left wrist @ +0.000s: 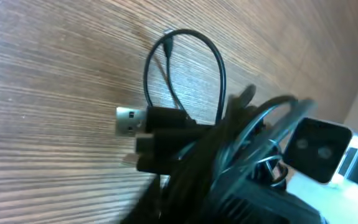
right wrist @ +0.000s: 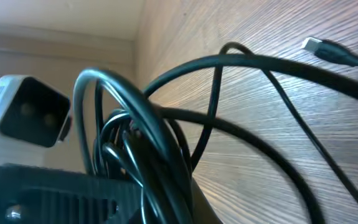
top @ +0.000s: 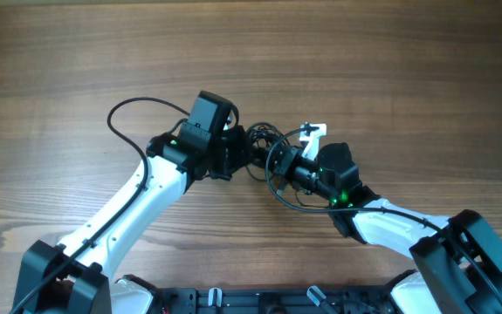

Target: Untangle cables

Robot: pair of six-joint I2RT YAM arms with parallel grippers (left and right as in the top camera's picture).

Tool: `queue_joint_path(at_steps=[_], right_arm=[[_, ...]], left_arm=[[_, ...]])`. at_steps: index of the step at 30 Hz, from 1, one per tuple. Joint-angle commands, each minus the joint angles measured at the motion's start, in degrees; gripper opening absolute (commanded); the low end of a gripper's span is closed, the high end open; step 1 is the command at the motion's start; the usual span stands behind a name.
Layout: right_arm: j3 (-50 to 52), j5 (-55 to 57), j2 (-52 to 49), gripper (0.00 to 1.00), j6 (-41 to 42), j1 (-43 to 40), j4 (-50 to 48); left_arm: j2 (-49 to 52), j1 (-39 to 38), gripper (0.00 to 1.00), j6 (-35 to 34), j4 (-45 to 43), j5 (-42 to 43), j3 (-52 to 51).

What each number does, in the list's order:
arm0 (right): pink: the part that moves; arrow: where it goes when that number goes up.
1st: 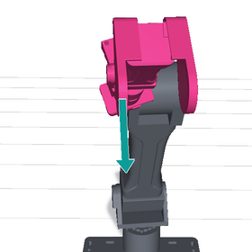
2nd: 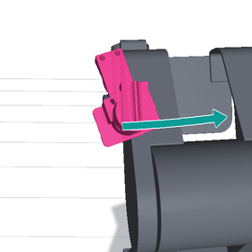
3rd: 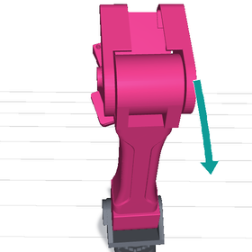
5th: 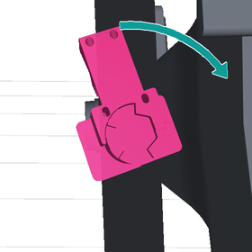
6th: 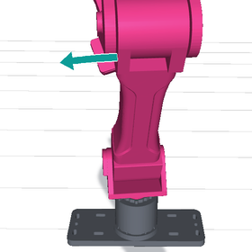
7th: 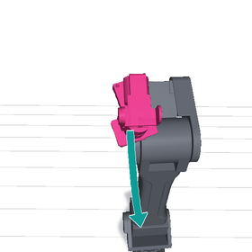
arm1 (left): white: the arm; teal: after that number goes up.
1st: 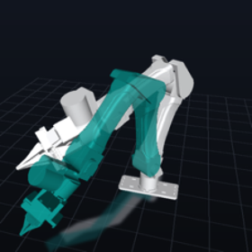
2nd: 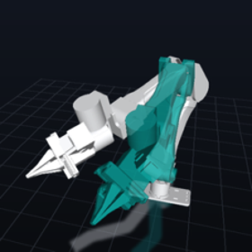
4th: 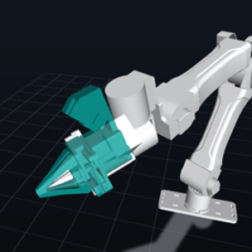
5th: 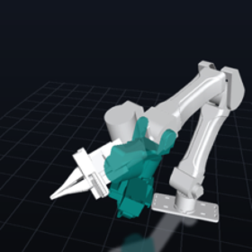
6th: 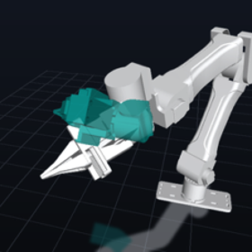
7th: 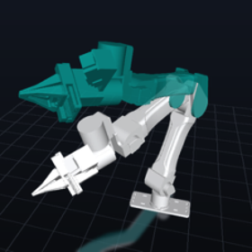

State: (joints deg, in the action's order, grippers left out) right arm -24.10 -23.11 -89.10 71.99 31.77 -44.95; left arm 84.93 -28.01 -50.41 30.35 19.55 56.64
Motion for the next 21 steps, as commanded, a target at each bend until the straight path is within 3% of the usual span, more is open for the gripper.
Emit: queue_joint_path(at_steps=[1,5,9,12,16,21], right_arm=[[-0.59,-0.92,-0.68,0.17,-1.99,0.28,-0.81],[-0.59,-4.92,-0.68,0.52,-11.89,-1.01,0.96],[-0.59,-16.98,-0.68,0.91,-19.34,-7.32,1.03],[-0.59,-31.23,-0.68,0.92,-26.51,-13.51,0.24],[-0.59,-40.63,-0.68,0.90,-31.52,-14.32,-3.78],[-0.59,-45.88,-0.68,0.85,-31.41,-13.57,-12.87]], left_arm=[[0.57,0.07,0.04,-0.07,1.07,-5.57,-0.33],[-1.55,6.64,0.04,6.64,1.11,-5.44,-0.33],[-4.94,12.52,0.04,24.30,2.27,-4.31,-0.33],[-6.25,13.46,0.04,36.44,5.55,-0.83,-0.33],[-6.21,11.43,0.04,55.10,6.99,12.04,-0.33],[-6.19,9.77,0.04,57.75,6.93,11.91,-0.35]])
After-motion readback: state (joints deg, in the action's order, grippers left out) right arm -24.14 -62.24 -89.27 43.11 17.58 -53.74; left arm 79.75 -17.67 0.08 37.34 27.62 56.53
